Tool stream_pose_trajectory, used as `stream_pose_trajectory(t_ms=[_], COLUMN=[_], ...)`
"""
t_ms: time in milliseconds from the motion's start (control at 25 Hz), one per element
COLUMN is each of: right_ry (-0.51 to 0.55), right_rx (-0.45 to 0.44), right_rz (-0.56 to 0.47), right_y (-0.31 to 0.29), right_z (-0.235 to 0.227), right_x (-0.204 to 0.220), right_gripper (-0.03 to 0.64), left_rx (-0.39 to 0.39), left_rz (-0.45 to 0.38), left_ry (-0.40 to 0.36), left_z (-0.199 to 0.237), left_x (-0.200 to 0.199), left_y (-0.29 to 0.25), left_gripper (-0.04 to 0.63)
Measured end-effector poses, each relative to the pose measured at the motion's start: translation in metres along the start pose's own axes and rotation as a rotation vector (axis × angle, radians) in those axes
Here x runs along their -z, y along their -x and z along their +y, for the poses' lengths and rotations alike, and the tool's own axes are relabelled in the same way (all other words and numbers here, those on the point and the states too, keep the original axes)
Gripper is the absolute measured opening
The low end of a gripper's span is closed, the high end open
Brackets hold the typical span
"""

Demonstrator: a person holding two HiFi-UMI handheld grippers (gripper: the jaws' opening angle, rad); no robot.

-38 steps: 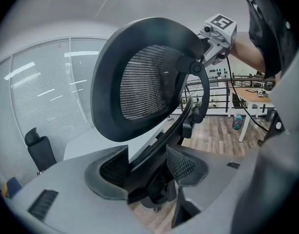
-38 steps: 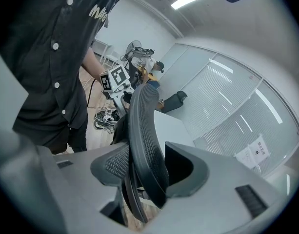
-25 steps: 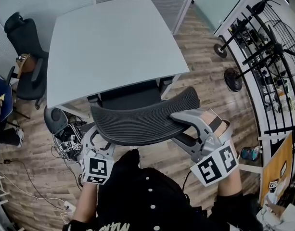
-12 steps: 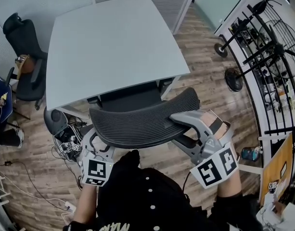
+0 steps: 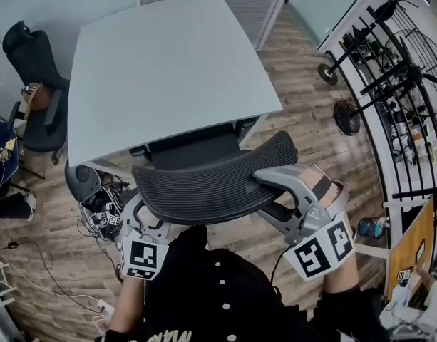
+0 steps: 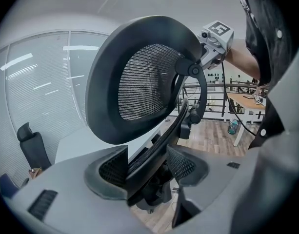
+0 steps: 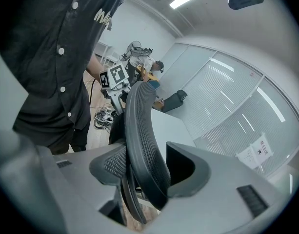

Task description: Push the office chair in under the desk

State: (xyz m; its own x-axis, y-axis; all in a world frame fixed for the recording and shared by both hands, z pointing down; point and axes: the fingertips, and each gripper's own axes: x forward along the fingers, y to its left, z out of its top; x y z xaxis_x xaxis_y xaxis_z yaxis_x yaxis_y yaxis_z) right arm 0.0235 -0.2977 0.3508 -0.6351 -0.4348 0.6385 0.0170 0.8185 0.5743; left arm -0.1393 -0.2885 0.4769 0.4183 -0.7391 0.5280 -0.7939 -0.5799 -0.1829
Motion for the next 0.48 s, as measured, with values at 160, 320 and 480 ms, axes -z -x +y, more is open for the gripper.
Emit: stream_pose_trajectory(t_ms=[160, 320, 480], right_ry=[0.0, 0.001, 0.006], right_rx=[0.0, -0.002, -0.003], right_rz=[-0.006, -0.001, 0.013], right_y=[-0.001, -0.004, -0.008], right_z=[-0.001, -0.005, -0.01], right_x=[0.0, 0.002, 0.006], right_gripper=[0.242, 0.245, 0.241], left_rx=[-0.003, -0.011, -0.013], left_rz=[-0.004, -0.006, -0.013], left_ry=[-0.003, -0.007, -0.01], left_z=[0.001, 0.006, 0.012], left_x=[-0.001, -0.002, -0.004], left_y=[-0.001, -0.005, -0.011], left_gripper=[0.265, 0.264, 0.262])
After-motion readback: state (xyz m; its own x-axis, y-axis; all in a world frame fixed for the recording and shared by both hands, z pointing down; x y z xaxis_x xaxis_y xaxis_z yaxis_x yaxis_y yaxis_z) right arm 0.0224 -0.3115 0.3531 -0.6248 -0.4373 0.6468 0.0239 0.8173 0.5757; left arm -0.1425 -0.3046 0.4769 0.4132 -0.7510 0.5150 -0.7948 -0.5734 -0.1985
